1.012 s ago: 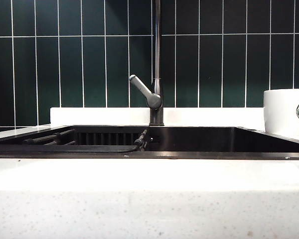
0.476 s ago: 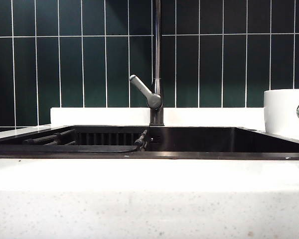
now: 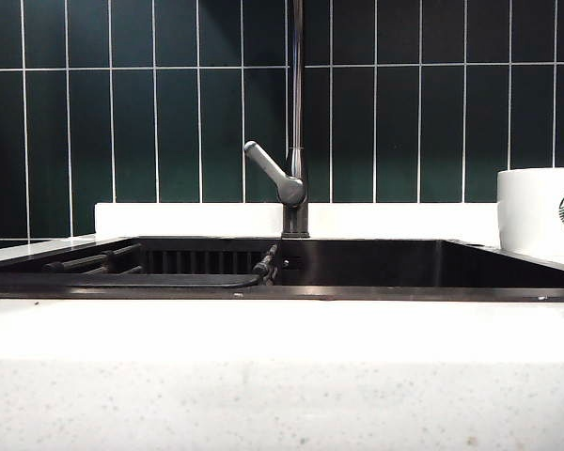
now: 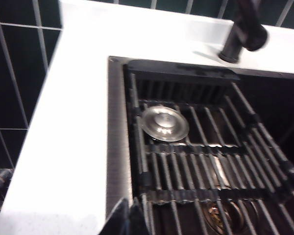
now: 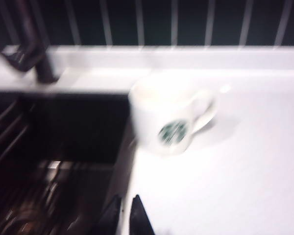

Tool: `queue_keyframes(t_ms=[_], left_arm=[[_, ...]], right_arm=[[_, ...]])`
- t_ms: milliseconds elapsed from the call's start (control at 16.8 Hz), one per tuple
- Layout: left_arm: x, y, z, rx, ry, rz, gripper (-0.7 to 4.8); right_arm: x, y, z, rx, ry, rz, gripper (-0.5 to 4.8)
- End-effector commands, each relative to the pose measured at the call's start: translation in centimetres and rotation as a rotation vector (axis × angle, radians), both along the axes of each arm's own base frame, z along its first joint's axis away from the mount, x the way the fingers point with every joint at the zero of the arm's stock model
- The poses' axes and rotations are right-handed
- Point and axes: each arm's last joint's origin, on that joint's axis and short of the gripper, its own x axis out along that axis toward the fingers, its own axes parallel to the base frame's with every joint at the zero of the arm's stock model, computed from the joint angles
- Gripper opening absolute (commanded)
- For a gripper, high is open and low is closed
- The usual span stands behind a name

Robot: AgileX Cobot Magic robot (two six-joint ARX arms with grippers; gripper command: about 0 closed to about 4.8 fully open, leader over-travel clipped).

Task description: Pick up the mug next to the sink, go to the faucet to get some water, pour the water into the sink, and finally put the mug back to its place.

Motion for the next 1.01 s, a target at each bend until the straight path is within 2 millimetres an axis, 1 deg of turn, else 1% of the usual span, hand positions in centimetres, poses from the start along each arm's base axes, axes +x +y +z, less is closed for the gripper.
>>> queue_keyframes(t_ms=[60, 238, 298, 357, 655, 893, 1012], left_arm=[[0.1, 0.0, -1.0, -0.016, -0.013, 0.005, -0.06], [-0.1, 0.0, -2.2, 0.002, 0.067, 0.009, -0.06], [-0.1, 0.0, -2.3, 0.004, 0.080, 0.014, -0.06], [-0.1, 0.1, -2.4, 0.009, 0.085, 0.018, -0.06], [0.2, 0.0, -2.3, 0.030, -0.034, 0.004, -0.06], [0.1, 0.0, -3.4, 0.043, -0.013, -0.003, -0.06], [0.1, 0.0, -3.9, 0.044, -0.032, -0.007, -0.06]], right_arm=[[0.0, 0.1, 0.2, 0.012, -0.057, 0.031, 0.40], [0.0, 0.1, -0.3, 0.008, -0.021, 0.028, 0.38], [0.0, 0.1, -0.4, 0.009, -0.016, 0.028, 0.24], [0.1, 0.1, -0.8, 0.006, -0.004, 0.020, -0.06], [0.6, 0.1, -3.1, -0.026, 0.023, 0.017, -0.06], [0.7, 0.1, -4.0, -0.035, -0.001, 0.018, -0.06], [0.5, 0.1, -4.4, -0.033, -0.014, 0.018, -0.06]])
